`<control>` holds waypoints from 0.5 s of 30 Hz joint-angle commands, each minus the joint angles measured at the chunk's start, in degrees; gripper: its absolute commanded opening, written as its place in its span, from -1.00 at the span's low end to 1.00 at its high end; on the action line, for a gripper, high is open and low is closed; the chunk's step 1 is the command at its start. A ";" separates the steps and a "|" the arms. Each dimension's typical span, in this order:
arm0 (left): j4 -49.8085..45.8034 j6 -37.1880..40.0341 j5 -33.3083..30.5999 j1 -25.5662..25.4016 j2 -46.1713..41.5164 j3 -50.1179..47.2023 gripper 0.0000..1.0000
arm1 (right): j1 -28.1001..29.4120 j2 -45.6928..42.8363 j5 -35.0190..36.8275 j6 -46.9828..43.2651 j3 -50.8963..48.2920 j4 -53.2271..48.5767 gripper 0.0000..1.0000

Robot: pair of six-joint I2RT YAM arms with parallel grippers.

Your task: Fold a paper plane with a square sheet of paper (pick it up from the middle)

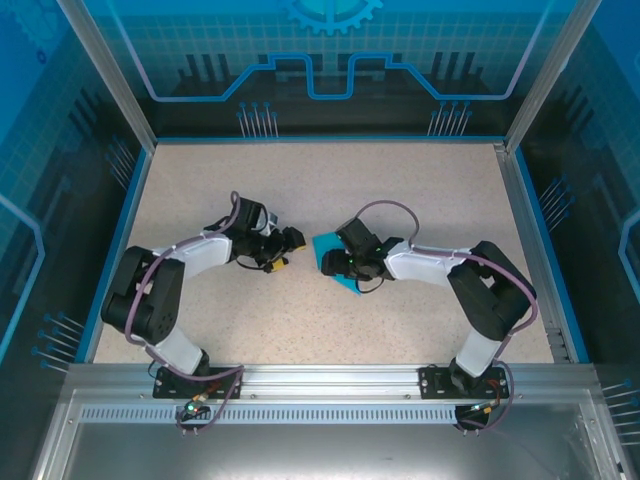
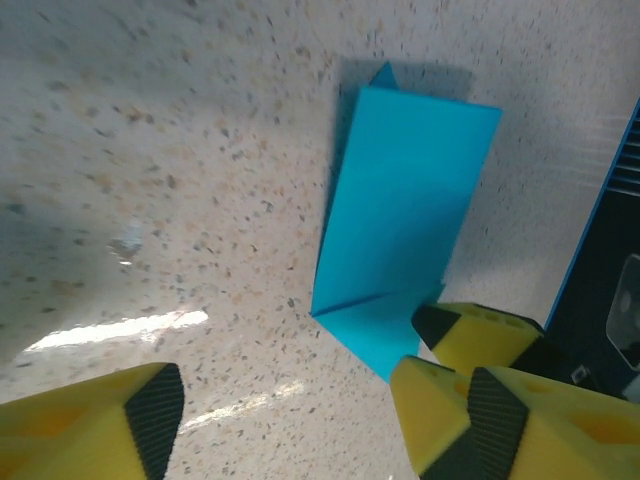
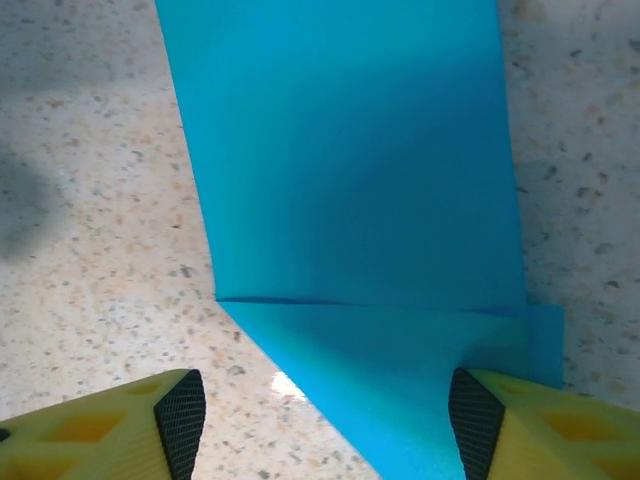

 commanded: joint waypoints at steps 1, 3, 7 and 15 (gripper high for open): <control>1.67 -0.37 4.58 -1.16 2.05 2.29 0.47 | -1.56 1.32 -1.71 1.93 -2.26 2.64 0.34; 1.83 -0.44 5.29 -1.79 3.01 2.91 0.41 | -2.12 1.32 -2.65 2.56 -2.69 3.94 0.32; 2.01 -0.74 6.54 -3.11 4.59 3.92 0.34 | -3.68 1.30 -5.47 4.01 -6.62 7.33 0.27; 1.26 -1.88 6.63 -5.16 6.82 5.18 0.30 | -6.95 1.29 -10.86 7.81 -11.68 13.93 0.25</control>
